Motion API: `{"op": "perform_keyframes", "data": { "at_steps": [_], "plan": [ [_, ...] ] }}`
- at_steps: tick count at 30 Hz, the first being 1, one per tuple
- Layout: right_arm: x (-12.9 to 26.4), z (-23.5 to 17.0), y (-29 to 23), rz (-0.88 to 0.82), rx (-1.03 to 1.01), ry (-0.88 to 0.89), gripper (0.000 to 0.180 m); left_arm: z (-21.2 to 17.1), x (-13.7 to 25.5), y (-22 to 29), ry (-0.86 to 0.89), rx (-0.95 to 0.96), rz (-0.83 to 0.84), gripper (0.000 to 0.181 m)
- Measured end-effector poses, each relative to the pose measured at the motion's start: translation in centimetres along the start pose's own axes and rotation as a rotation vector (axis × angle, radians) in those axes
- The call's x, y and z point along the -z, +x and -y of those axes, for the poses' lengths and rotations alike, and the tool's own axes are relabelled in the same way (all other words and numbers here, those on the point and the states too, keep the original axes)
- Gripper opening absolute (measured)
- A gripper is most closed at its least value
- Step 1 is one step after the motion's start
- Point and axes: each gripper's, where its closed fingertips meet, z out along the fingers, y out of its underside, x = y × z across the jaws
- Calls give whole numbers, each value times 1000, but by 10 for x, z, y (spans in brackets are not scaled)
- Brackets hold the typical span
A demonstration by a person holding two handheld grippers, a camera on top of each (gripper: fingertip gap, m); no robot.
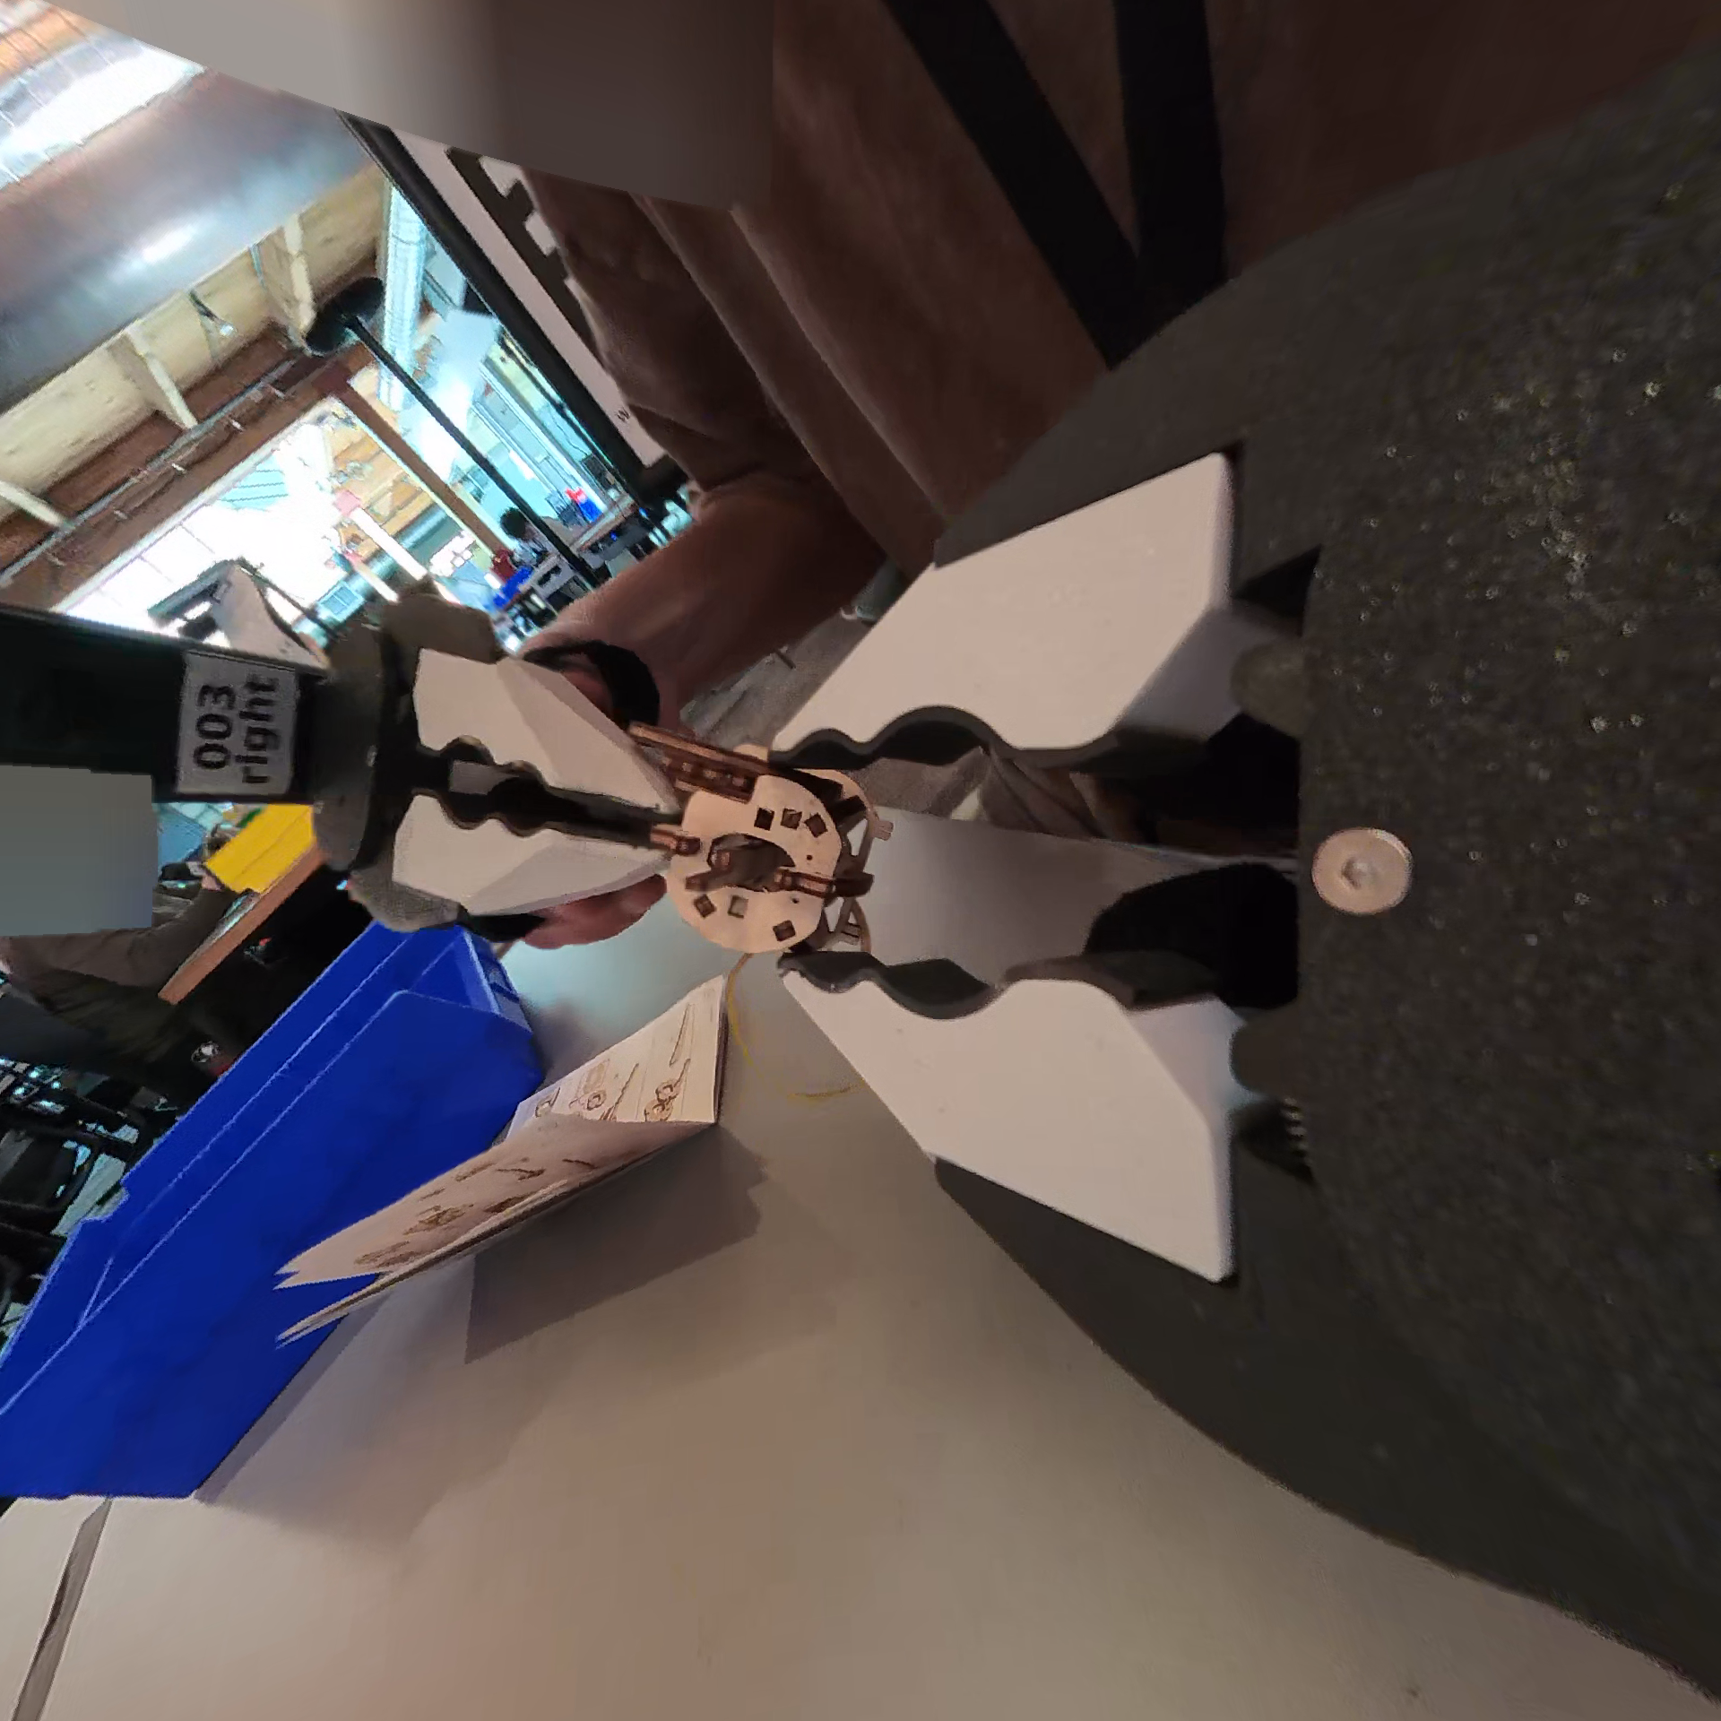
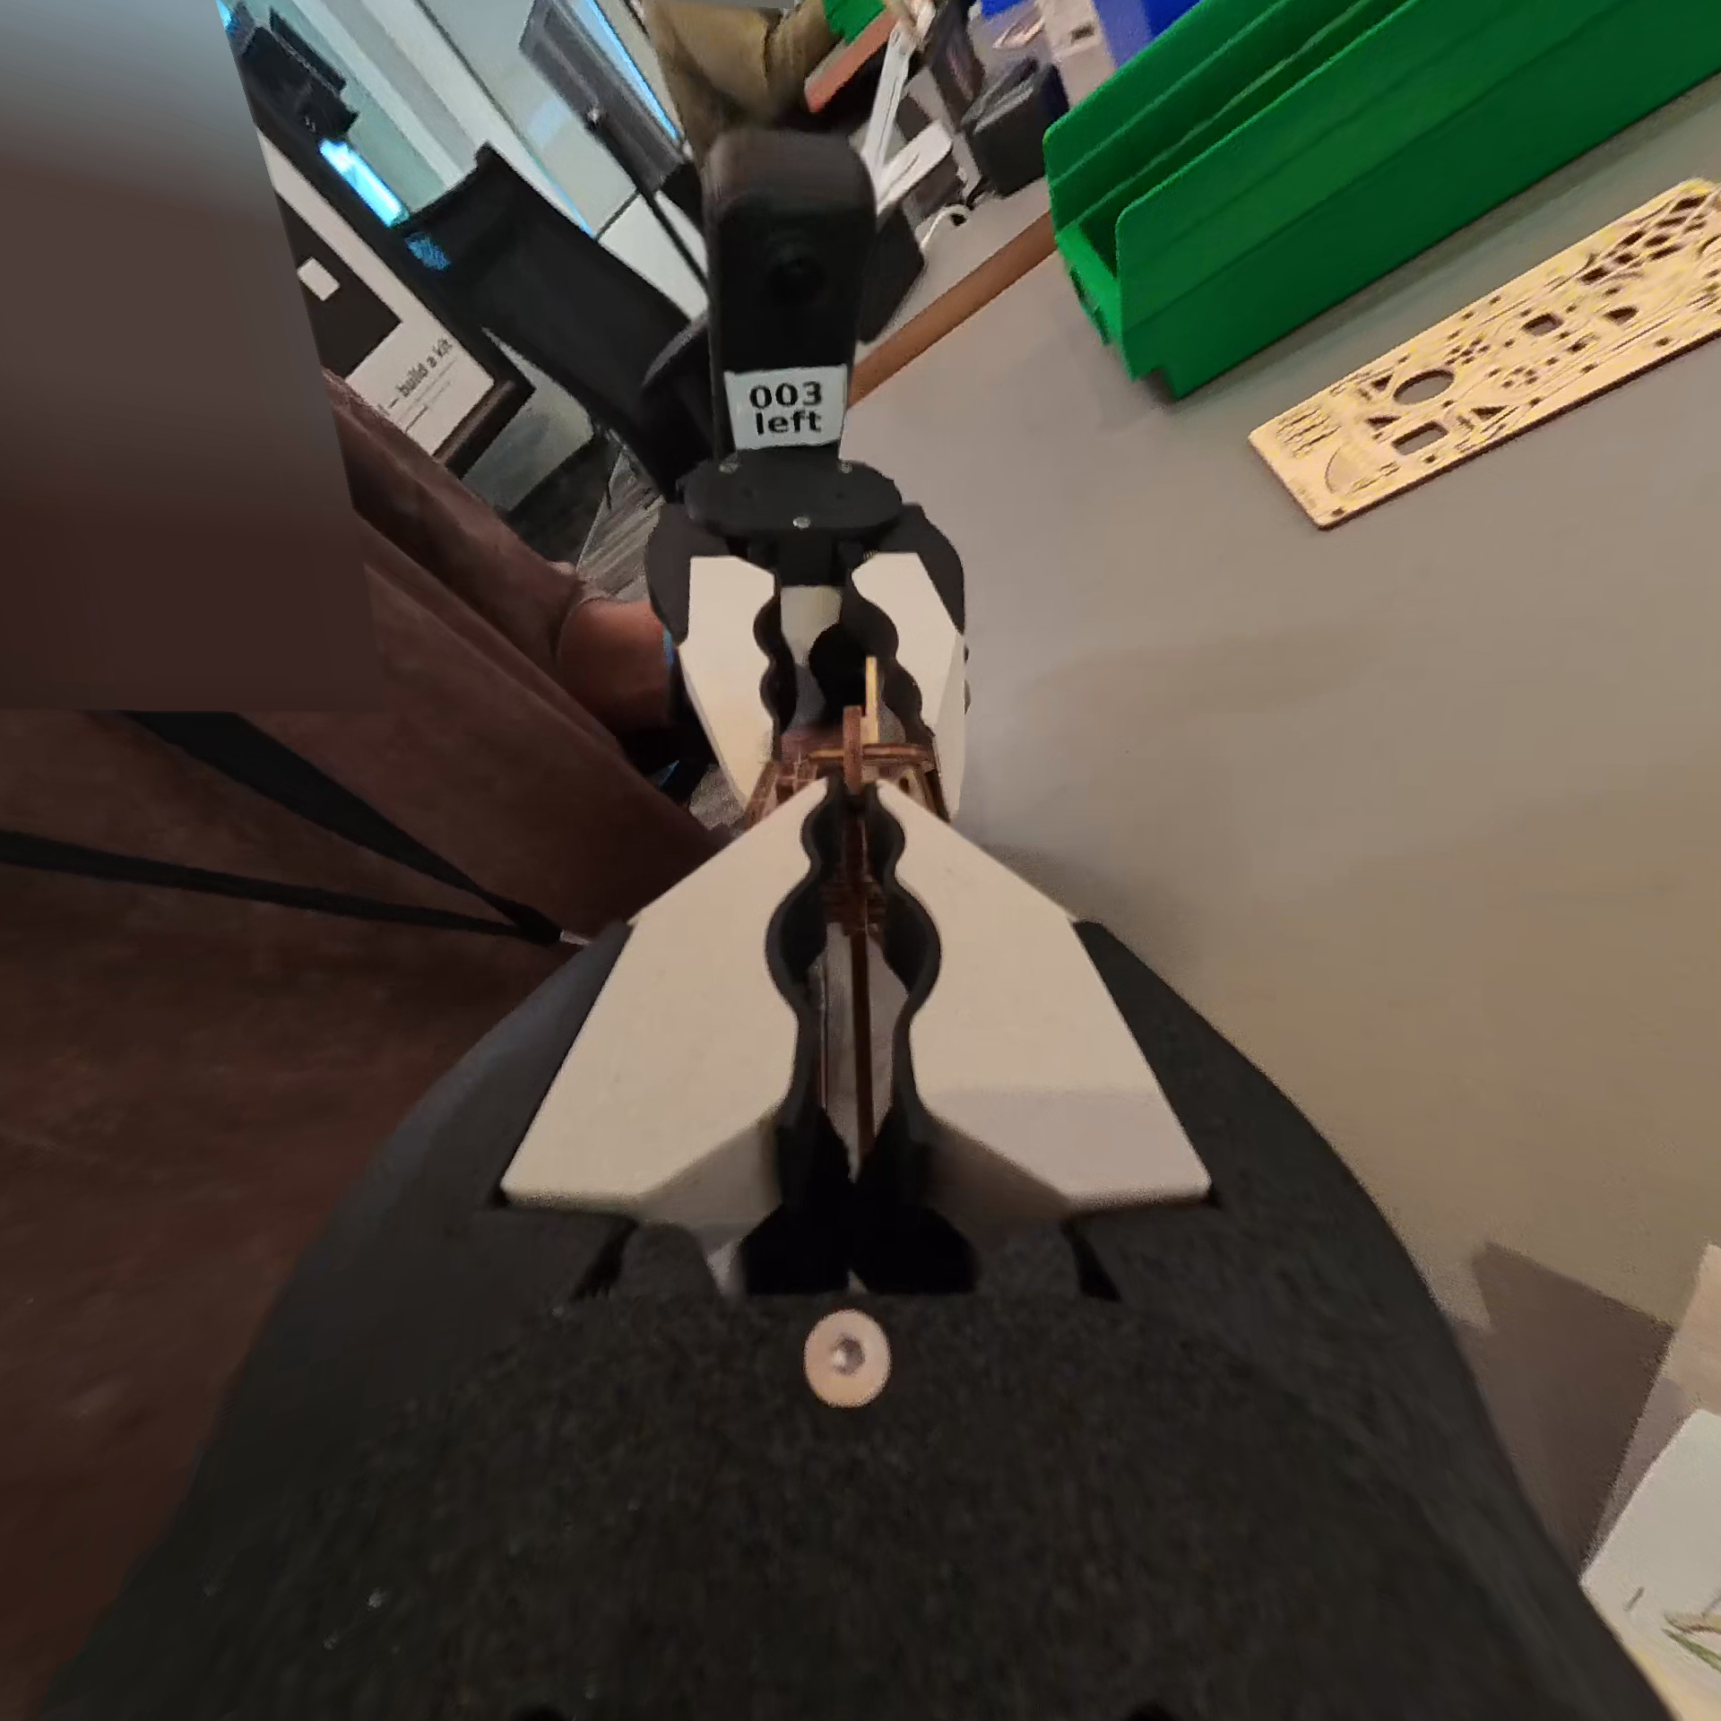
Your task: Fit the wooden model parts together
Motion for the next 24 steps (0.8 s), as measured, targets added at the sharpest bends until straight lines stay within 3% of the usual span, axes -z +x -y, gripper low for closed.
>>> {"op": "perform_keyframes", "data": {
  "at_steps": [5,18,21,24],
  "plan": [
    [-4,7,0,22,26,-20,4,1,6,-3,-2,-20,24,37],
    [15,31,4,221,-113,158,12,7,11,-1,30,-37,26,37],
    [24,34,11,144,-63,197,13,10,16,-9,42,-22,50,37],
    [32,20,32,-45,-40,170,16,11,27,-26,38,-11,114,36]
  ]
}}
